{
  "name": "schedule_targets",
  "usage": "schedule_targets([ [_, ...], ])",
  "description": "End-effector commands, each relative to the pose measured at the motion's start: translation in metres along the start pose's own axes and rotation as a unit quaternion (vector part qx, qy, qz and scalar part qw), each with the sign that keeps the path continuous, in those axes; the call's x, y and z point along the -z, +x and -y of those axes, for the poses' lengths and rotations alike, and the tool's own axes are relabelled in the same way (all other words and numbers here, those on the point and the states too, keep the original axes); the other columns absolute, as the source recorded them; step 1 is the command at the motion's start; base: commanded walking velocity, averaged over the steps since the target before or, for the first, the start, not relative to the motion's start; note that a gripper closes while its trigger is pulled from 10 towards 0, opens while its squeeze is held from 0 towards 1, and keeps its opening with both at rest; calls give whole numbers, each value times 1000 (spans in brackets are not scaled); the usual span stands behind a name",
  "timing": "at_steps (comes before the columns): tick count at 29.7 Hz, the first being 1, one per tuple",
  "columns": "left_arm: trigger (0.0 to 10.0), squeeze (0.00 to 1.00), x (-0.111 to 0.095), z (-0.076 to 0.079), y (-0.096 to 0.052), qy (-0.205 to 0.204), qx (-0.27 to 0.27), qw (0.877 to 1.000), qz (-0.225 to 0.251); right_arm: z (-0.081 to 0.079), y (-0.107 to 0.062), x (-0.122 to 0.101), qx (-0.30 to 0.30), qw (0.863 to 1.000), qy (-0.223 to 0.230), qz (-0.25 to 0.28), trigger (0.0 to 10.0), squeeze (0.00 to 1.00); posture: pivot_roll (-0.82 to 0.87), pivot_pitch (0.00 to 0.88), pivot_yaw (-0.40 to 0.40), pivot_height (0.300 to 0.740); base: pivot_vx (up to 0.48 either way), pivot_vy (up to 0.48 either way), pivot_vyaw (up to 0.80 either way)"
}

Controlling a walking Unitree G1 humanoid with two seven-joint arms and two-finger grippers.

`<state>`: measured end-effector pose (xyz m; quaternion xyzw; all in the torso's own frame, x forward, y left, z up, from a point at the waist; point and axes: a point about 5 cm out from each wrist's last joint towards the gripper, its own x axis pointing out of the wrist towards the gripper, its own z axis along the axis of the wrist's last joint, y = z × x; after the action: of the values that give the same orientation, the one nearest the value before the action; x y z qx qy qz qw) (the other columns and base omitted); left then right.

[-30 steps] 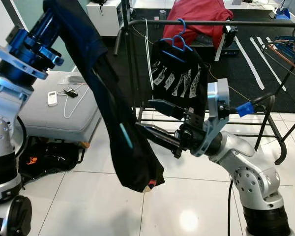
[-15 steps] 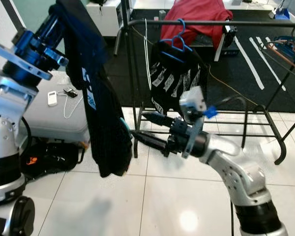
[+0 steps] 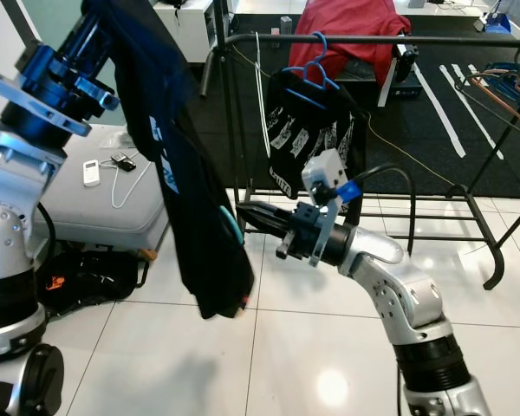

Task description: Hang hanger

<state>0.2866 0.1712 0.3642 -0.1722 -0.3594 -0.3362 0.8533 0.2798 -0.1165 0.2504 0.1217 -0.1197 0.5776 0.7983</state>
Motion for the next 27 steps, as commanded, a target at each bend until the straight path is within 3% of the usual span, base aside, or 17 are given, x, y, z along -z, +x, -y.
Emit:
schedule_targets([
  [1, 10000, 0, -9, 4, 2, 11, 10, 1000, 14, -1, -4, -13, -2, 999, 10, 39, 10000, 1000, -106, 139, 33, 740, 0, 0, 0],
  [5, 10000, 0, -8, 4, 2, 10, 8, 1000, 14, -7, -13, -30, -8, 996, 19, 90, 10000, 1000, -107, 139, 33, 740, 0, 0, 0],
  [11, 10000, 0, -7, 4, 2, 8, 8, 1000, 14, -16, -15, -32, -14, 996, 12, 83, 10000, 1000, -118, 141, 37, 740, 0, 0, 0],
  [14, 10000, 0, -5, 6, 5, 3, 11, 1000, 15, -26, 4, -11, -11, 1000, 0, 14, 10000, 1000, -130, 140, 44, 740, 0, 0, 0],
  [17, 10000, 0, -3, 7, 6, 2, 12, 1000, 15, -29, 11, -4, -7, 1000, -2, -9, 10000, 1000, -130, 140, 44, 740, 0, 0, 0],
  [18, 10000, 0, -2, 9, 7, 3, 12, 1000, 13, -28, 26, 10, 18, 999, -4, -50, 10000, 1000, -127, 136, 42, 740, 0, 0, 0],
  [23, 10000, 0, -1, 10, 8, 3, 12, 1000, 14, -15, 49, 34, 78, 990, -11, -116, 10000, 984, -123, 133, 39, 740, 0, 0, 0],
  [24, 10000, 0, 0, 10, 8, 3, 12, 1000, 14, -14, 50, 35, 81, 990, -10, -118, 10000, 0, -123, 133, 39, 740, 0, 0, 0],
  [27, 10000, 0, 0, 11, 9, 2, 12, 1000, 15, -13, 63, 34, 80, 991, -7, -106, 10000, 0, -119, 132, 36, 740, 0, 0, 0],
])
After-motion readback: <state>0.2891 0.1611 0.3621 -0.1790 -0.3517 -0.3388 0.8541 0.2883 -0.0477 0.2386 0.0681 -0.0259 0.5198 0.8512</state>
